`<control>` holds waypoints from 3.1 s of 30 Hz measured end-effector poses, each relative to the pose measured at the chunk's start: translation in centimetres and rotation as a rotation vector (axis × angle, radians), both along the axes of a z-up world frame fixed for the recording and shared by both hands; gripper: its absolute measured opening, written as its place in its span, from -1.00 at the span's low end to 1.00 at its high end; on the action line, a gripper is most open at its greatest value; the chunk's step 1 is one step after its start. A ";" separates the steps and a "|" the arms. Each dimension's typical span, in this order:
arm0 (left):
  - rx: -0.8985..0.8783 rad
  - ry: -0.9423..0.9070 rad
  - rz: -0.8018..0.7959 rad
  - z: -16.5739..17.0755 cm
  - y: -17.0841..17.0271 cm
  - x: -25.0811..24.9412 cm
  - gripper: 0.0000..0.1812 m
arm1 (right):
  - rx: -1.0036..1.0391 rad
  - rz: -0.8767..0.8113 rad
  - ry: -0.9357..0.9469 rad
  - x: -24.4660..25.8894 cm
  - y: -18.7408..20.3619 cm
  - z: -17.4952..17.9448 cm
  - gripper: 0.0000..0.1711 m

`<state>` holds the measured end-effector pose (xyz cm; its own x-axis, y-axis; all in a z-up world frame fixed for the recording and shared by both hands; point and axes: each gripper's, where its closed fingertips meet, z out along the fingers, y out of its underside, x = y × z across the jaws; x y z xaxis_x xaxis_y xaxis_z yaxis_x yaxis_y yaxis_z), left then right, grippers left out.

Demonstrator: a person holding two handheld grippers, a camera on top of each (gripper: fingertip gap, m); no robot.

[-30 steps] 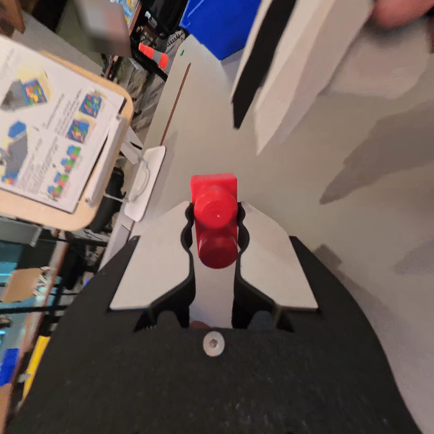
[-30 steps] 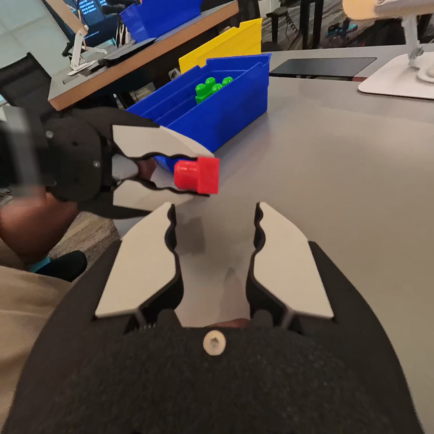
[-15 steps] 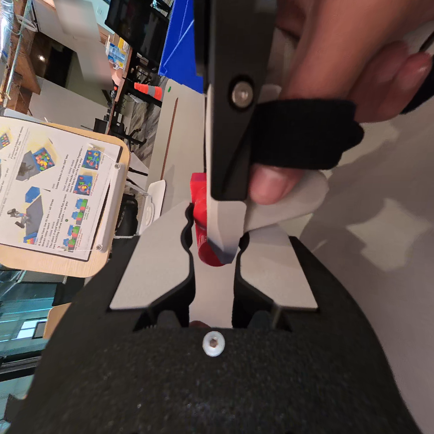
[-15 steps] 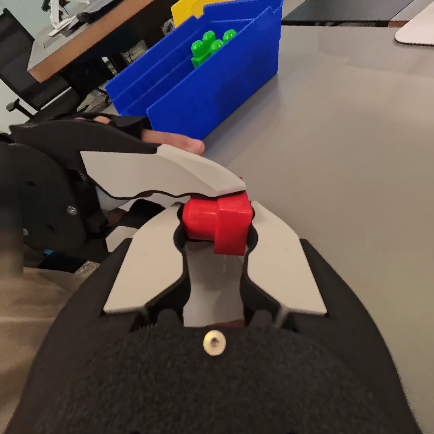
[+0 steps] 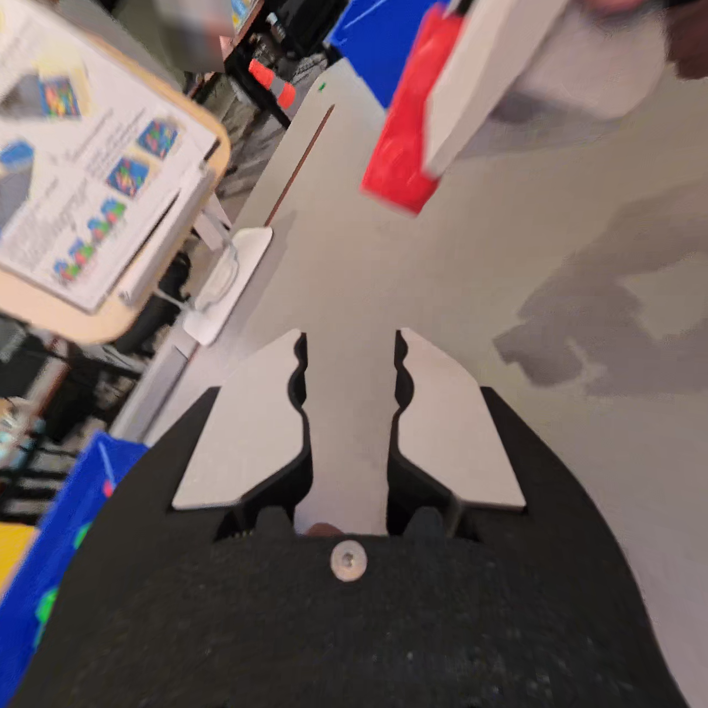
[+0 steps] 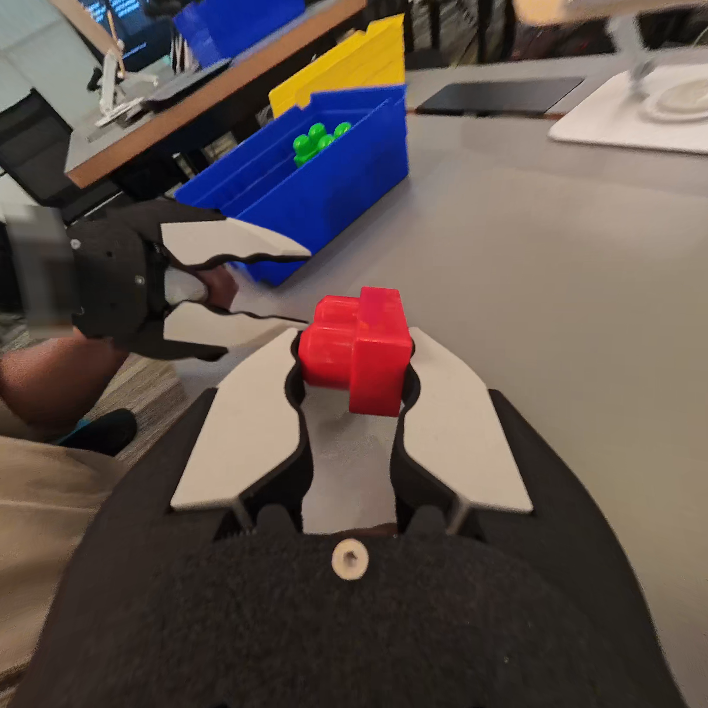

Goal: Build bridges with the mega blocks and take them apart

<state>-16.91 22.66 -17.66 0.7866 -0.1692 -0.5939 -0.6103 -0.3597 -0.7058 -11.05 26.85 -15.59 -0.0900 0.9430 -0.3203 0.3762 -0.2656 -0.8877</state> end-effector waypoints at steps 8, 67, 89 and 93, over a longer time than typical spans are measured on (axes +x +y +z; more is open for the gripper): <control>0.142 -0.500 0.281 -0.9 -3.7 -3.6 -0.19 | 0.119 -0.224 0.117 4.7 2.7 -1.7 -0.44; 0.302 -0.634 0.608 -0.6 -11.5 -6.1 -0.23 | 0.518 -0.350 -0.039 4.7 1.0 -4.3 -0.06; -0.280 -0.714 0.966 -3.7 -5.8 -25.7 -0.28 | 0.313 -0.378 0.075 7.1 5.0 -1.0 -0.05; -0.400 -0.744 0.969 -5.6 -5.8 -25.8 -0.32 | 0.284 -0.368 0.080 7.6 5.0 -0.9 -0.05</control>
